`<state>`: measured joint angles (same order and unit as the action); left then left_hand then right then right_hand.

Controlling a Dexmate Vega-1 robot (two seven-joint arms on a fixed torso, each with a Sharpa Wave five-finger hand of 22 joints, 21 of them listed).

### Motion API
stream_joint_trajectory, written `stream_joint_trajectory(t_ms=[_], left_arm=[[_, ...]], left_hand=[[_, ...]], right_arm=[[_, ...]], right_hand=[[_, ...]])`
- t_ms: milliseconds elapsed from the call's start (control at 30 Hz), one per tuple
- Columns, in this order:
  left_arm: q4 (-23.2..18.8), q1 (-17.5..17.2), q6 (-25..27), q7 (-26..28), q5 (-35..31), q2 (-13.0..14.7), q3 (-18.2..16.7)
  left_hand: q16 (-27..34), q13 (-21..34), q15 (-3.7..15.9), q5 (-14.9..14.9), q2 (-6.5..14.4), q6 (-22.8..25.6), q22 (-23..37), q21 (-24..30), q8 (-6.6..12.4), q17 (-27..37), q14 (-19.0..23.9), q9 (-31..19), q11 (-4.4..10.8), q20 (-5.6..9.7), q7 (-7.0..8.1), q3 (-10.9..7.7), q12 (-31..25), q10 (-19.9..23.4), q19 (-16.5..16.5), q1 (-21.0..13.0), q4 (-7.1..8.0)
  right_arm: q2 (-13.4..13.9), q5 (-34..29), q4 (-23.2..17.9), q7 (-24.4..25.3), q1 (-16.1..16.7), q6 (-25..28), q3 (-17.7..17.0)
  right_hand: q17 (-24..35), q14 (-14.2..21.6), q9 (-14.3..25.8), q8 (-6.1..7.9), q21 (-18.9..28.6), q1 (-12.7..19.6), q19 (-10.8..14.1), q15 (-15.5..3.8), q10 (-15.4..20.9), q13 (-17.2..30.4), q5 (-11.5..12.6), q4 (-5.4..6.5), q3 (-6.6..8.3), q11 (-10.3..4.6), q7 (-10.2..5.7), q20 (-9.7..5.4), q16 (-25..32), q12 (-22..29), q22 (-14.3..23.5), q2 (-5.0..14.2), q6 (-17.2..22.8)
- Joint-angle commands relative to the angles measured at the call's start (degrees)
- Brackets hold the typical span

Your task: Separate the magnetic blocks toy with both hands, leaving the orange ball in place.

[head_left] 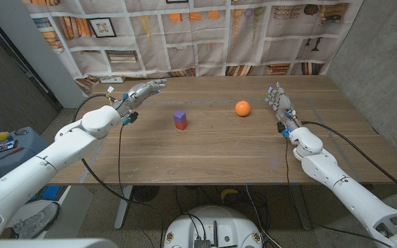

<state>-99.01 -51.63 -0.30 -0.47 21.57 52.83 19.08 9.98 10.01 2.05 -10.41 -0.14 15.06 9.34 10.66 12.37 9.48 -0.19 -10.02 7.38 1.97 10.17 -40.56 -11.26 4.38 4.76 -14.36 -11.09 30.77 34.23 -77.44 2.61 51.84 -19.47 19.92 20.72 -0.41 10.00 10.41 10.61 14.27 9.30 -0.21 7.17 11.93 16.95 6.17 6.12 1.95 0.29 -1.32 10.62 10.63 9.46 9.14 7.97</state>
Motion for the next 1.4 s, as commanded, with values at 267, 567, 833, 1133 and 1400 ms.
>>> stream_joint_trajectory(t_ms=[267,567,833,1133,1400], left_arm=[[-10.20,2.60,7.60,-0.63,-13.43,8.98,2.08],[-13.64,5.08,11.33,-2.26,-23.68,11.16,4.84],[-16.21,6.24,13.58,-4.00,-31.04,12.50,5.84],[-18.73,9.02,15.81,-11.02,-37.85,13.91,7.75],[-18.83,12.42,15.30,-18.36,-41.78,13.67,9.36]], left_hand=[[0.27,0.24,2.41,-0.56,-1.10,1.75,0.12,0.19,0.43,0.13,0.68,-0.27,1.26,0.35,1.62,-1.06,-0.26,0.51,1.95,-3.99,-0.14],[0.14,0.26,2.46,-0.65,-1.83,2.40,0.12,0.06,0.47,0.14,0.60,-0.30,1.54,0.25,1.98,-1.49,-0.09,0.39,2.28,-6.00,-0.15],[0.00,0.28,3.01,-0.72,-2.91,3.09,0.12,-0.09,0.50,0.16,0.09,-0.36,1.93,0.95,2.13,-1.95,0.13,-0.04,2.43,-8.59,-0.14],[-0.22,0.32,1.71,-0.73,-4.90,1.92,0.18,-0.31,-0.26,0.23,-2.09,-0.43,0.81,0.78,2.24,-2.28,0.80,-3.04,1.88,-12.85,-0.01],[-0.35,0.33,0.28,-0.62,-6.18,1.73,0.22,-0.61,-0.35,0.27,-4.84,-0.48,0.11,-0.13,2.20,-2.15,0.86,-5.24,0.02,-15.52,0.13]], right_arm=[[-0.16,1.14,2.27,-2.54,0.01,-2.39,-0.47],[-0.31,1.28,2.33,-1.98,0.53,-2.93,-0.86],[-0.47,1.23,2.29,-1.16,0.98,-3.47,-1.27],[-1.35,1.65,3.79,-1.75,0.63,-4.80,-1.39],[-1.33,0.83,4.53,-1.54,0.05,-4.81,-1.06]], right_hand=[[-0.23,-0.07,0.09,0.23,0.24,-0.20,0.72,-0.35,0.28,-0.07,-0.10,0.02,0.63,-0.04,-0.17,0.03,0.43,0.22,0.14,-0.13,0.39],[-0.50,-0.11,0.09,0.22,0.22,-0.22,0.72,-0.20,0.24,-0.27,-0.17,-0.01,0.86,0.06,-0.20,0.03,0.45,0.24,0.14,-0.12,0.34],[-0.70,-0.11,0.09,0.21,0.23,-0.22,0.79,-0.21,0.21,-0.40,-0.24,-0.04,1.03,0.02,-0.22,0.02,0.48,0.25,0.14,-0.13,0.29],[-0.90,-0.04,0.10,0.21,0.25,-0.33,0.88,0.11,0.07,-0.54,-0.33,-0.03,1.14,0.13,-0.26,0.31,0.55,0.22,0.14,-0.22,0.28],[-1.02,-0.08,0.10,0.26,0.26,-0.53,0.92,0.24,0.06,-0.62,-0.42,0.05,1.16,0.19,-0.34,0.47,0.58,0.24,0.14,-0.33,0.39]])
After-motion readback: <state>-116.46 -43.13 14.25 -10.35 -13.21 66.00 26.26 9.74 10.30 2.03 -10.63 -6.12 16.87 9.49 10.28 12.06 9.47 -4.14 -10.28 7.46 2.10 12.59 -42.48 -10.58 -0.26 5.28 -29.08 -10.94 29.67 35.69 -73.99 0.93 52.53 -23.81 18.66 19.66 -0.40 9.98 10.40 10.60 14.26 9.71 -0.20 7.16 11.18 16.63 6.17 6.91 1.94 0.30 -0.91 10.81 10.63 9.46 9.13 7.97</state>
